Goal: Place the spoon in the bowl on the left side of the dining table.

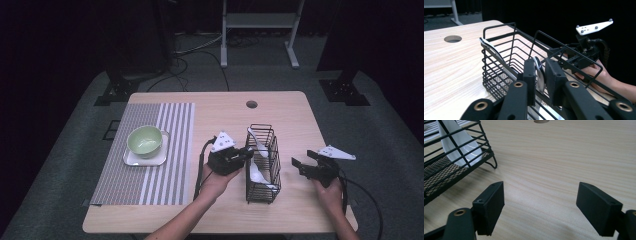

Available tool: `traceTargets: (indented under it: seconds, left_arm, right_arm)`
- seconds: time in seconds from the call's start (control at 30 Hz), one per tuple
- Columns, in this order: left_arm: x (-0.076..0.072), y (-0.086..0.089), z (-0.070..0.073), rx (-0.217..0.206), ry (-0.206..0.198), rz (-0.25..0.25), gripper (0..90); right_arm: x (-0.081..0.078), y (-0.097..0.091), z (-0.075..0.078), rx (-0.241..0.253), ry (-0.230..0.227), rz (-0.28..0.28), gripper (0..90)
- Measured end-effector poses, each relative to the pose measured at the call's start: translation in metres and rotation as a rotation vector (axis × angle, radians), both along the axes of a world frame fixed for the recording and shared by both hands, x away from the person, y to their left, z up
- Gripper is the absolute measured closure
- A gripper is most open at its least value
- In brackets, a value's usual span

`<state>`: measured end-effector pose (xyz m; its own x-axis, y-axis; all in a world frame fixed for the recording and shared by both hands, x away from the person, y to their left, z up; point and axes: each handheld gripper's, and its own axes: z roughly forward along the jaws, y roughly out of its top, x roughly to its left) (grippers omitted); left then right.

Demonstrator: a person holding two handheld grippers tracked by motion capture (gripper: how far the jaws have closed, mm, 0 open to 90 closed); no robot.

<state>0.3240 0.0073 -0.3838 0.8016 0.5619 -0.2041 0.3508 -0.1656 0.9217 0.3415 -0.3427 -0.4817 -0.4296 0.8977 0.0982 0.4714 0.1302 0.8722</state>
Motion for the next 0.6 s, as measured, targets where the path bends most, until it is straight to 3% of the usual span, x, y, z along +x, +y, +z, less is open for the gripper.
traceTargets:
  seconds: [0.27,0.47,0.6]
  left_arm:
    - [-0.005,-0.002,0.0,-0.062,0.039,-0.032,85.1]
    - [-0.004,0.001,0.009,-0.131,0.064,-0.037,85.2]
    - [-0.005,0.003,0.015,-0.154,0.072,-0.044,85.1]
  right_arm:
    - [0.0,0.0,0.0,0.004,-0.002,0.0,21.3]
    - [0.0,-0.001,0.0,0.008,-0.002,-0.002,21.3]
    - [0.0,-0.001,0.0,0.013,-0.003,-0.003,21.2]
